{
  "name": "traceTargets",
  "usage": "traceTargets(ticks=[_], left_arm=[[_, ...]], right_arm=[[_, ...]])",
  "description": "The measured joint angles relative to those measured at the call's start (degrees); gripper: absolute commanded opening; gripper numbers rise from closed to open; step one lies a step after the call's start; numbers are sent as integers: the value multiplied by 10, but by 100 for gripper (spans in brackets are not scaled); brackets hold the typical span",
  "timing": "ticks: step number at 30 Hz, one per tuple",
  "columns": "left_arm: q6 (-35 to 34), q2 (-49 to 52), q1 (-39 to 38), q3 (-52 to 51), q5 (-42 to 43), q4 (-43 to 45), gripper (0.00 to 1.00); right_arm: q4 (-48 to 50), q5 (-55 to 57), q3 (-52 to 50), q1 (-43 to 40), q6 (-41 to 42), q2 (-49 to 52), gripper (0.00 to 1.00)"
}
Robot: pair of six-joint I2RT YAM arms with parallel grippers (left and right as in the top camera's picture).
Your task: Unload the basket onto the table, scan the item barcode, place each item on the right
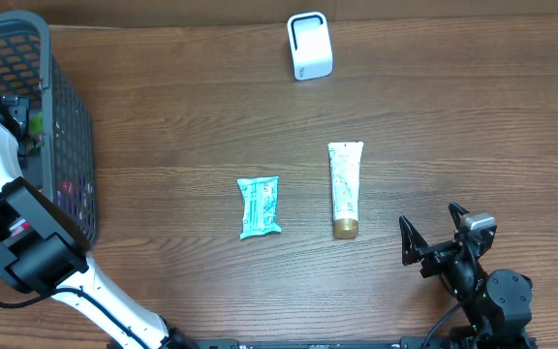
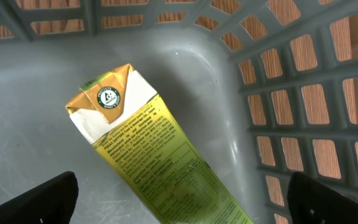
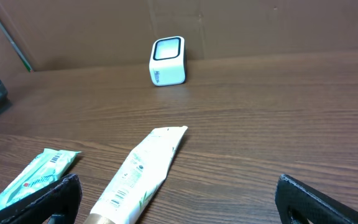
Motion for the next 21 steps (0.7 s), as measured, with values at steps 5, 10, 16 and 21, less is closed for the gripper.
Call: traceTargets(ticks=[5,10,16,21], left_arm=[[0,7,0,0,-1,0,100],[1,33,0,0,1,-1,100],[9,40,0,-1,15,1,78],[42,40,-1,-1,45,-23,56]], right_arm=[[0,0,0,0,0,0,100],[0,0,0,0,0,0,100],[0,0,0,0,0,0,100],[0,0,0,0,0,0,100]])
